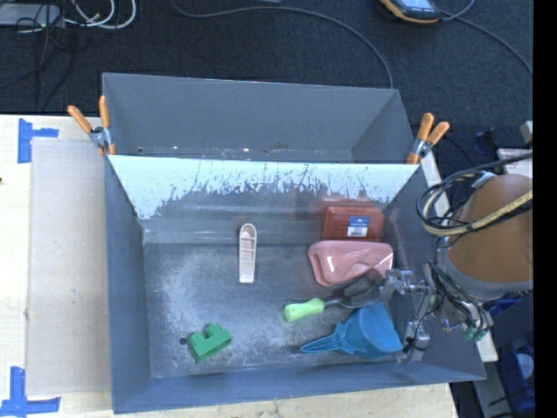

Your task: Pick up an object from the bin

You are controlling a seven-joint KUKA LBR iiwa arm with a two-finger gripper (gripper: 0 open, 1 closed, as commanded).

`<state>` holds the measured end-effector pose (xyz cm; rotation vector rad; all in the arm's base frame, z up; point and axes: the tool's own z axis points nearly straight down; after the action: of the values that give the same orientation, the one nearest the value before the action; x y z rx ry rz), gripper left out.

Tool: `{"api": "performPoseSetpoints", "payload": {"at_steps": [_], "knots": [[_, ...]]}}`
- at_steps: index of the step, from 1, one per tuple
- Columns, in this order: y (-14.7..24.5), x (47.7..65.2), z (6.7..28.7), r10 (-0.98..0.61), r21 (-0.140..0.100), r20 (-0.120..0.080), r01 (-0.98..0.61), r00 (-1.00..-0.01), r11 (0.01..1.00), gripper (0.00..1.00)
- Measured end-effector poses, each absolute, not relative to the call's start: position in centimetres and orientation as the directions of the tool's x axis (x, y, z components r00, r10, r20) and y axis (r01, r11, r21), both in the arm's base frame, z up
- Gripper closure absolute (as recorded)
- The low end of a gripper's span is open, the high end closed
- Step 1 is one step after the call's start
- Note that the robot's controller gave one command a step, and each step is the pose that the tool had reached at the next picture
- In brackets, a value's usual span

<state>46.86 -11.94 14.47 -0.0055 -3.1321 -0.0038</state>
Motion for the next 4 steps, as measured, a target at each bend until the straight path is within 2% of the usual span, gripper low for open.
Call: {"api": "performPoseSetpoints", "payload": {"at_steps": [1,2,3,4], "knots": [[-11.9,47.1,14.9,-0.002,0.001,0.002,-0.002,-1.000,1.000,0.00],[-7.1,47.5,8.4,-0.221,0.001,-0.001,-0.221,-0.975,0.975,0.00],[-6.3,47.3,9.3,-0.237,0.001,-0.002,-0.237,-0.972,0.972,0.00],[-6.1,47.4,10.0,-0.363,0.001,-0.004,-0.363,-0.932,0.932,0.00]]}}
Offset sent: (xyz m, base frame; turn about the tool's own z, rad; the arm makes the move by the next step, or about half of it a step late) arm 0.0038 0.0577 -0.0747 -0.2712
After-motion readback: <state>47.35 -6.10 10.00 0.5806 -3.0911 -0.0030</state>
